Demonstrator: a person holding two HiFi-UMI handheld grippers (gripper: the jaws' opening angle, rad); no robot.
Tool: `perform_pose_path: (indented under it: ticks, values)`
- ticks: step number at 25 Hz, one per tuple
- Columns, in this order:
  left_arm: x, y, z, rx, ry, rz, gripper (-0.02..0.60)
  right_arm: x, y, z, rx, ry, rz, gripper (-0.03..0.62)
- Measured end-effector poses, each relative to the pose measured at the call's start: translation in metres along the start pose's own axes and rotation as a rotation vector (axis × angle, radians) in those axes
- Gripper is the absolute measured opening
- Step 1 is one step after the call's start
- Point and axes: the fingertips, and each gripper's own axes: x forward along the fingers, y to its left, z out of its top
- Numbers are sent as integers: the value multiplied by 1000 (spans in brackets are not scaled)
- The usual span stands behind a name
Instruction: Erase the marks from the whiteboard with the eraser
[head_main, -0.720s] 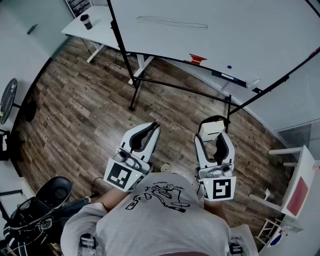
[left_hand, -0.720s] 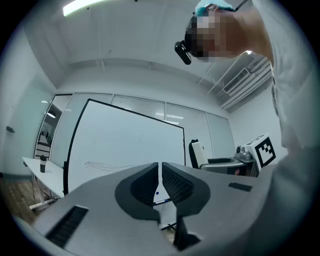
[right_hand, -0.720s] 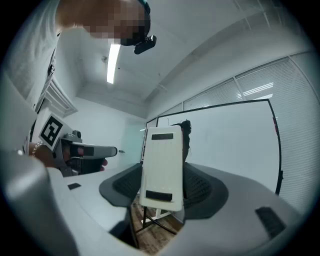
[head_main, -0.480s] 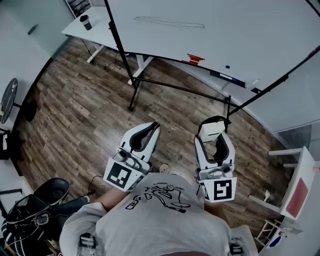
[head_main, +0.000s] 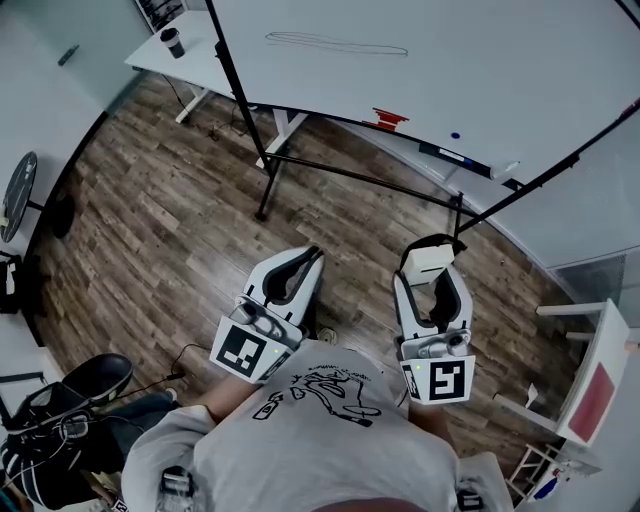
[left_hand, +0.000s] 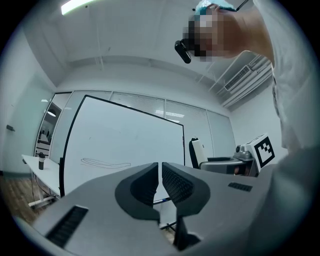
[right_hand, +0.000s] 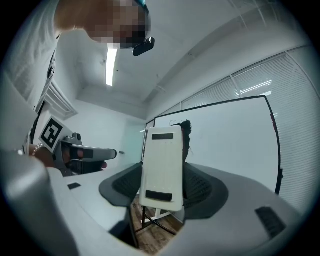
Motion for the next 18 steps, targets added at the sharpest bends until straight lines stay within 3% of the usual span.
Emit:
perform_pose_path:
  ticks: [7,18]
  values:
    - [12,26,-4,-10,-16,-2,38,29,-1,-3,-11,0,4,262]
    - [49,113,-17,-29,-22,16,38,124,-5,-12,-31,12,19,262]
